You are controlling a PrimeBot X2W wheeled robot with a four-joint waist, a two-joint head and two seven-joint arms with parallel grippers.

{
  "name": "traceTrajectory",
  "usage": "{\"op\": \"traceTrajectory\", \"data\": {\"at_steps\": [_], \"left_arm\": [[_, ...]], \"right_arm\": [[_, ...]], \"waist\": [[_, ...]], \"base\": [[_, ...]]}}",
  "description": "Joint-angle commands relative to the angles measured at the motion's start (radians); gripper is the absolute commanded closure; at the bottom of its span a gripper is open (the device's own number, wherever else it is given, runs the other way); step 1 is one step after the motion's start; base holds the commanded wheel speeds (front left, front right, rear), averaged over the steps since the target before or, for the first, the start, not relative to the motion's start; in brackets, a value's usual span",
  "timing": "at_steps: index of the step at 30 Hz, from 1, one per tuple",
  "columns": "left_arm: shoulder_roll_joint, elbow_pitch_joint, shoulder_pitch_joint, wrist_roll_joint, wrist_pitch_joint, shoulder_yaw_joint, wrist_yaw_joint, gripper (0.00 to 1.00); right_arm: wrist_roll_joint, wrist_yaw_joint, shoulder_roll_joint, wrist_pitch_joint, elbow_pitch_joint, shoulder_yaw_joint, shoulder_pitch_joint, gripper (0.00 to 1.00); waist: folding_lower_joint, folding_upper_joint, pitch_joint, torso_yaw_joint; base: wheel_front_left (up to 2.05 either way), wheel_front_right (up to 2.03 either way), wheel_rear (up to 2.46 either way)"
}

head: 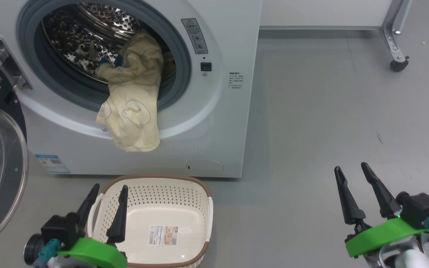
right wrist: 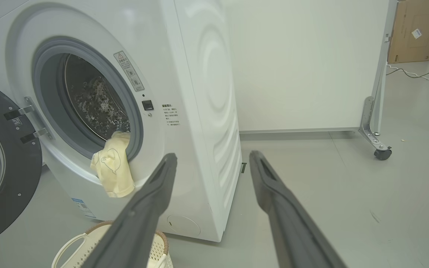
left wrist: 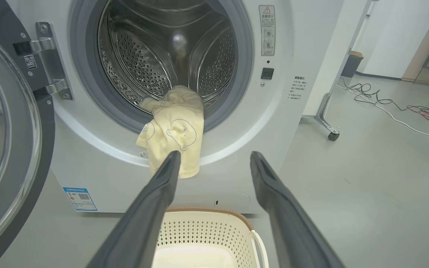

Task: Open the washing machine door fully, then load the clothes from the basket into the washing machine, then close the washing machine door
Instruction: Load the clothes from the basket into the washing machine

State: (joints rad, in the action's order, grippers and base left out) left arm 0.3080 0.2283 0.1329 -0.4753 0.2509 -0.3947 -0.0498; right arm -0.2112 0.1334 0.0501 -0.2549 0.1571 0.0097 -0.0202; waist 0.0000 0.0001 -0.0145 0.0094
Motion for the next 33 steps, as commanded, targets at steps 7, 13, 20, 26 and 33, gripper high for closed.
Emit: {"op": "traceTrajectory", "data": {"at_steps": [7, 13, 20, 26, 33], "left_arm": [[0.0, -0.018, 0.039, 0.021, 0.011, 0.053, 0.01, 0.0], [-0.021, -0.002, 0.054, 0.004, 0.011, 0.074, 0.025, 0.0], [-0.034, 0.036, 0.103, -0.007, 0.011, 0.088, 0.045, 0.0], [-0.04, 0.096, 0.194, -0.011, 0.011, 0.098, 0.056, 0.0], [-0.047, 0.197, 0.345, -0.034, -0.013, 0.116, 0.068, 0.0]], "right_arm": [[0.0, -0.003, 0.002, -0.007, -0.035, 0.02, 0.042, 0.0], [0.002, -0.003, 0.006, -0.007, -0.039, 0.023, 0.055, 0.0], [0.003, -0.003, 0.014, -0.007, -0.051, 0.027, 0.082, 0.0], [0.006, -0.003, 0.03, -0.007, -0.064, 0.032, 0.122, 0.0], [0.009, -0.003, 0.049, -0.007, -0.088, 0.026, 0.173, 0.0]], "waist": [[0.0, -0.0001, -0.012, -0.002], [0.0, -0.0001, -0.041, -0.007], [0.0, -0.0001, -0.119, -0.018], [0.0, -0.0001, -0.224, -0.036], [0.0, -0.0001, -0.36, -0.067]], "base": [[0.0, 0.0, 0.0], [0.0, 0.0, 0.0], [0.0, 0.0, 0.0], [0.0, 0.0, 0.0], [0.0, 0.0, 0.0]]}}
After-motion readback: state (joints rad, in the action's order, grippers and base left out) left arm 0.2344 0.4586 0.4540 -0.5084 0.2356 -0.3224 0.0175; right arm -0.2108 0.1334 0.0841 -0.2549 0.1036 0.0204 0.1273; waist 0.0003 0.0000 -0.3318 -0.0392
